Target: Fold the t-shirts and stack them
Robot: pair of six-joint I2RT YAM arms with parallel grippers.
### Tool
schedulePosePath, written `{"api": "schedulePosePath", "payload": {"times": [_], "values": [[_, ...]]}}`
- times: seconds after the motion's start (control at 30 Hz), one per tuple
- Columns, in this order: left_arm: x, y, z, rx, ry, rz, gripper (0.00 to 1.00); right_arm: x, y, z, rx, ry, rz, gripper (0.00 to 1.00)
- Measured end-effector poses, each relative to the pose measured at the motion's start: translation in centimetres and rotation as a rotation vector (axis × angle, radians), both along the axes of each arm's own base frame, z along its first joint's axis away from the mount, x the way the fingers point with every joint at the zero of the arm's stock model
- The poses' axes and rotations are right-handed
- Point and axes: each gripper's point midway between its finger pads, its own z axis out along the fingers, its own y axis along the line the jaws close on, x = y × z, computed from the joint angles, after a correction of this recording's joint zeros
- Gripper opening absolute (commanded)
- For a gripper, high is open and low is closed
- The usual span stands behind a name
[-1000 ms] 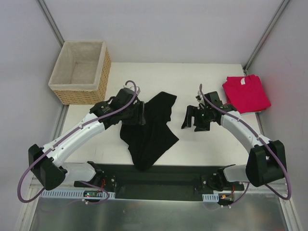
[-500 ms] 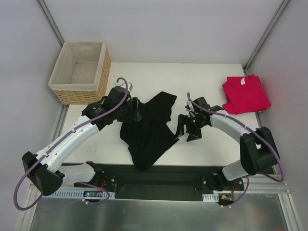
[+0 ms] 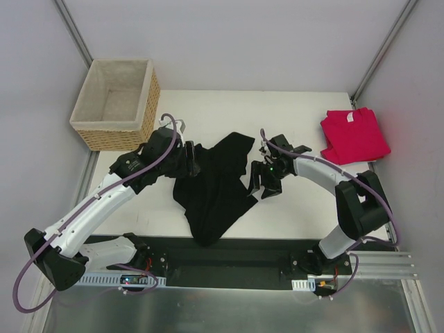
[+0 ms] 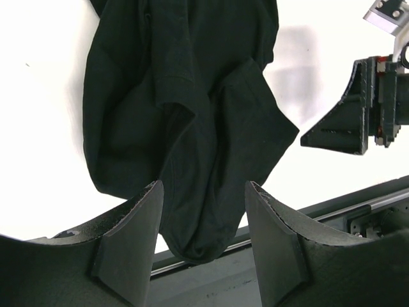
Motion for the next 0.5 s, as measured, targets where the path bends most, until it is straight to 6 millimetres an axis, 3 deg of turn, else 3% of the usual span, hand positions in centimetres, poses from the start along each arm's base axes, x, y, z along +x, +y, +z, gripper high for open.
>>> {"api": "schedulePosePath", "payload": {"times": [0.5], "values": [[-0.7,1.6,1.0,-0.03,-0.047,0.031,0.54,1.7,0.6,-0.9,-0.136,-0.01,0.043,0.61]]}}
